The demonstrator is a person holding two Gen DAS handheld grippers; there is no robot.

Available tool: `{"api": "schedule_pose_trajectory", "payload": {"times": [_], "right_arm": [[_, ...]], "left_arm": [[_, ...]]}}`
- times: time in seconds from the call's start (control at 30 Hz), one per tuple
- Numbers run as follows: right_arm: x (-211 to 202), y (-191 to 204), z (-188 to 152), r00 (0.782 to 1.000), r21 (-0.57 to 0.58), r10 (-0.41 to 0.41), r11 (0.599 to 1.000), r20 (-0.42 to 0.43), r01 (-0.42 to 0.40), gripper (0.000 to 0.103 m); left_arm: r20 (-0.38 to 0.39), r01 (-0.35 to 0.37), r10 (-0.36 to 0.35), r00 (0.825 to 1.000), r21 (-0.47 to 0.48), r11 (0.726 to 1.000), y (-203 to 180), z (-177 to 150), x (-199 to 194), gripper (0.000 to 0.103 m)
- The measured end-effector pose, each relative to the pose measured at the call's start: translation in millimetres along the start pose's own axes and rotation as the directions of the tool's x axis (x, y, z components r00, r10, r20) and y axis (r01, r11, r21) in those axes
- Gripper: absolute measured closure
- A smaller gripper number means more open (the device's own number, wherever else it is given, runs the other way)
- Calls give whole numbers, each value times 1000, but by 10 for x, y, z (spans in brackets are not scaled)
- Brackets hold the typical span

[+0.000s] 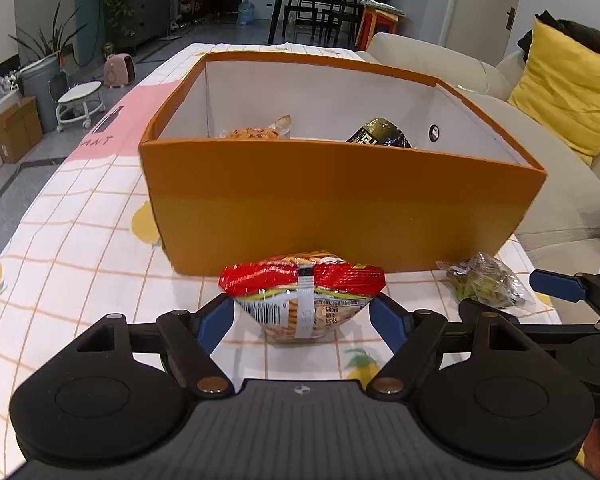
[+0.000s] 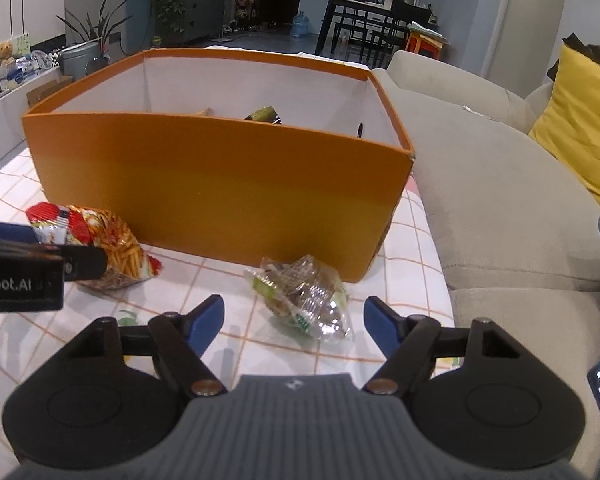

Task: Organize snacks
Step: 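Grasp the red-wrapped bread with the left gripper while the right grasps the clear candy bag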

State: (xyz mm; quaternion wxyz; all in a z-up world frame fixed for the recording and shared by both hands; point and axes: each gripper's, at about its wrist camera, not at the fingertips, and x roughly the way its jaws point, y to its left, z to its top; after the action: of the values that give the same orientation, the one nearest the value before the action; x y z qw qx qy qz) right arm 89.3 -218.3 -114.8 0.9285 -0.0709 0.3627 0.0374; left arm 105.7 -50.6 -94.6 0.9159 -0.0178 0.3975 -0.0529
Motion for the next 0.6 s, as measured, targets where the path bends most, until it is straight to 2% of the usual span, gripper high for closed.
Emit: {"api": "schedule_pose_trajectory", "payload": {"times": [0.17, 0.4, 0.6], "right_arm": [[117, -40, 32, 1000, 7, -4, 1000, -4, 4, 35], [214, -96, 28, 1000, 19, 13, 1000, -21, -13, 50], [244, -91, 8, 1000, 8, 17, 1000, -22, -17, 52]], "left_arm": [[-1, -7, 7, 1000, 10, 1000, -2, 43, 81, 13], [0, -7, 7, 1000, 24, 1000, 4, 62, 138, 13], [9, 10, -10, 1000, 18, 1000, 4, 86, 145, 23]]}}
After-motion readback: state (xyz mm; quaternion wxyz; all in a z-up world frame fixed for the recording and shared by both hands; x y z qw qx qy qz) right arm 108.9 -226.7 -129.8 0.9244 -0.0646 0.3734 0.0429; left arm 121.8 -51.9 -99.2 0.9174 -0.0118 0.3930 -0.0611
